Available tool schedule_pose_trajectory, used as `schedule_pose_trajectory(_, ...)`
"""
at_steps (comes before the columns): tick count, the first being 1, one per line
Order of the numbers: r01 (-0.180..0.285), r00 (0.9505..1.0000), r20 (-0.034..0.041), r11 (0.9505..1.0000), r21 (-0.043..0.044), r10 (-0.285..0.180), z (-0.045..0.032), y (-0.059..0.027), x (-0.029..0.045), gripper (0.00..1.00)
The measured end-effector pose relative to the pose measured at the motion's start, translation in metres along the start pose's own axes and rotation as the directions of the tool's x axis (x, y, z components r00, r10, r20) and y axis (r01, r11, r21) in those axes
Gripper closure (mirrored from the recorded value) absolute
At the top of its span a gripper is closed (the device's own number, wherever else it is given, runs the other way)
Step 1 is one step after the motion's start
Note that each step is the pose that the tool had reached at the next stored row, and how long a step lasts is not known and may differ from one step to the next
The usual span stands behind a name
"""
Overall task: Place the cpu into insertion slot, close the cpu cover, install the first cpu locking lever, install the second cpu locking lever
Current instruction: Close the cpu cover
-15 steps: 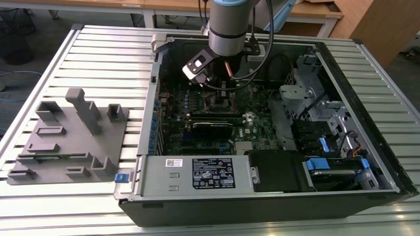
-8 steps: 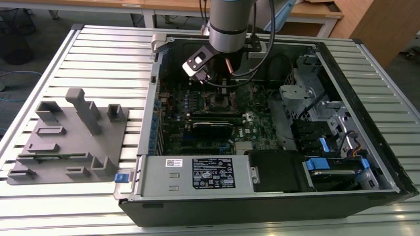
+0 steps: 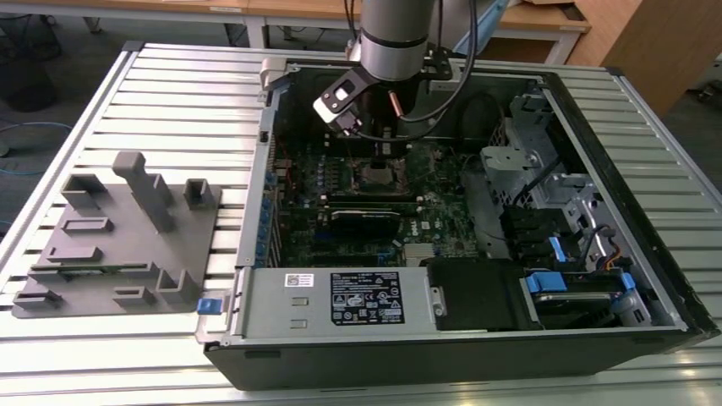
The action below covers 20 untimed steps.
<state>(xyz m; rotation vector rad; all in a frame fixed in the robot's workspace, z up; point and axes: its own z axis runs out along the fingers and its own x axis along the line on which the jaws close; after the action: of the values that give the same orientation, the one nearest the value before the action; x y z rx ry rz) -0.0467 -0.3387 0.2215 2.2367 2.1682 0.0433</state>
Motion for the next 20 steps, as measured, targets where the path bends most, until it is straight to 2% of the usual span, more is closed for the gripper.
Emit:
schedule_pose_trajectory(2, 0.0, 1.0, 0.0003, 1.0, 0.0002, 0.0, -0.0024, 0.0001, 0.0, 0.89)
schedule_pose_trajectory(11, 0.0, 1.0, 0.0009, 1.0, 0.0005, 0.0, -0.0038, 0.0001, -0.0001, 0.89)
schedule_pose_trajectory(20, 0.0, 1.0, 0.0002, 1.0, 0.0001, 0.0, -0.0117, 0.0004, 0.0, 0.89)
